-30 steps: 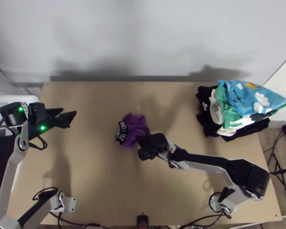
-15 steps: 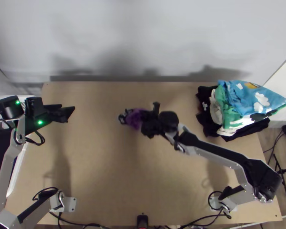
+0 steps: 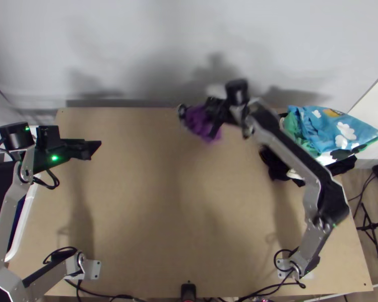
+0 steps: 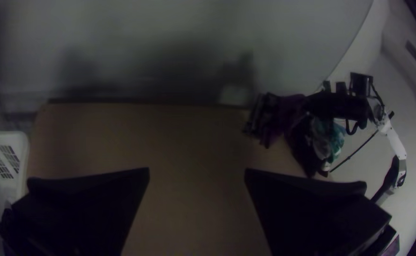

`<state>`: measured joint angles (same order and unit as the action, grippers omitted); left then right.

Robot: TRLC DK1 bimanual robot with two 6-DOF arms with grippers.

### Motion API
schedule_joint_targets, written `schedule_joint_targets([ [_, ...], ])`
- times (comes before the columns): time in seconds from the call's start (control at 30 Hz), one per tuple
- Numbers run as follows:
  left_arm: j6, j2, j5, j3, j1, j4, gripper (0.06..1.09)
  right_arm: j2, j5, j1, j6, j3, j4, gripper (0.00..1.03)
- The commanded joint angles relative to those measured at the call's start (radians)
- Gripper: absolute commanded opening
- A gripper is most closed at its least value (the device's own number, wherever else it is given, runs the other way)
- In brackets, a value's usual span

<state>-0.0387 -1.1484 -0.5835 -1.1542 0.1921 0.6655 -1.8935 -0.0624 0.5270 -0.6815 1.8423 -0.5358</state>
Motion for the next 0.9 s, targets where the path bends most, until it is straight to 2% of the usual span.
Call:
schedule_joint_targets([
  [0.0,-0.009,-0.007,0.005,-0.018,-0.002,0.049,1.03,-0.144,-0.155,-0.177,0.249,0.410,-0.385,0.03],
  [0.07,-0.009,-0.005,0.007,-0.024,-0.002,0.062,1.04,-0.151,-0.215,-0.226,0.315,0.460,-0.424,0.03],
  [0.23,-0.009,-0.005,0.008,-0.053,-0.002,0.097,1.04,-0.093,-0.278,-0.305,0.442,0.486,-0.504,0.03],
  [0.43,-0.009,-0.008,0.008,-0.082,-0.006,0.111,1.03,-0.029,-0.358,-0.444,0.593,0.489,-0.518,0.03],
  [0.57,-0.007,-0.010,0.010,-0.081,-0.022,0.114,1.03,-0.010,-0.464,-0.541,0.703,0.485,-0.555,0.03],
  [0.87,-0.007,-0.013,0.022,-0.084,-0.046,0.114,1.04,0.037,-0.568,-0.694,0.740,0.460,-0.593,0.03],
])
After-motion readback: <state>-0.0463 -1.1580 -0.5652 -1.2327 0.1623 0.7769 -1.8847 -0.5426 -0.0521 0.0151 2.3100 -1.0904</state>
